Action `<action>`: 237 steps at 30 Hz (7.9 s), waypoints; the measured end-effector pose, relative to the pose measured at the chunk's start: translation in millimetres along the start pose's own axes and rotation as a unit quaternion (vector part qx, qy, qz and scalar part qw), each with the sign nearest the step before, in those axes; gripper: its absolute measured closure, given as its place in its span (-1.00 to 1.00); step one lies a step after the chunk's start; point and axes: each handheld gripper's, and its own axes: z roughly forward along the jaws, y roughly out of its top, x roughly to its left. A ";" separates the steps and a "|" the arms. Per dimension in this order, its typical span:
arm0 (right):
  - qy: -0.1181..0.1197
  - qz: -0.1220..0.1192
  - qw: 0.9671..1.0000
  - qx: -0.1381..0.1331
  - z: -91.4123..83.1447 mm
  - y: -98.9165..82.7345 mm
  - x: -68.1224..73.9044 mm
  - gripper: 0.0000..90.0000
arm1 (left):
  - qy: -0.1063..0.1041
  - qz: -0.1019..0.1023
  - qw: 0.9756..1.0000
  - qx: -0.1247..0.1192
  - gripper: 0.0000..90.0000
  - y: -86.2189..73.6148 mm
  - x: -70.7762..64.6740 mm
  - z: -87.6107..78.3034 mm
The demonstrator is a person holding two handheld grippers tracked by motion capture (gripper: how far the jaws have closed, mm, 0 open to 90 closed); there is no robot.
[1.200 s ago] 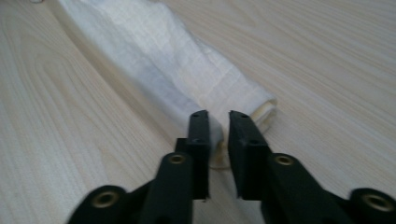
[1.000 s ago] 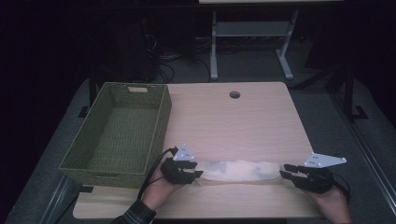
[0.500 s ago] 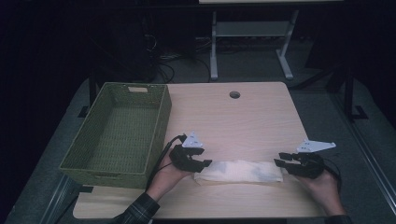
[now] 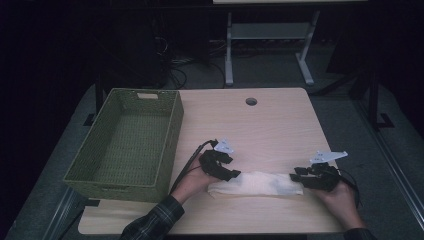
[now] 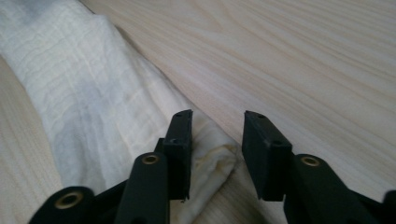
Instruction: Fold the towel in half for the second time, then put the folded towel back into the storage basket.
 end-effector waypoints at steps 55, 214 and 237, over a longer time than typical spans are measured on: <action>-0.015 -0.034 0.998 -0.055 -18.5 49.3 8.1 0.88 | -0.047 -0.018 0.998 -0.040 0.89 14.0 -6.4 -45.5; 0.073 -0.140 0.985 -0.076 194.5 345.5 147.4 0.05 | 0.200 -0.185 0.956 -0.109 -0.21 -134.8 92.9 -293.4; 0.062 -0.120 0.986 -0.103 84.0 268.5 86.7 -0.16 | 0.176 -0.129 0.968 -0.123 -0.43 -36.5 44.4 -232.7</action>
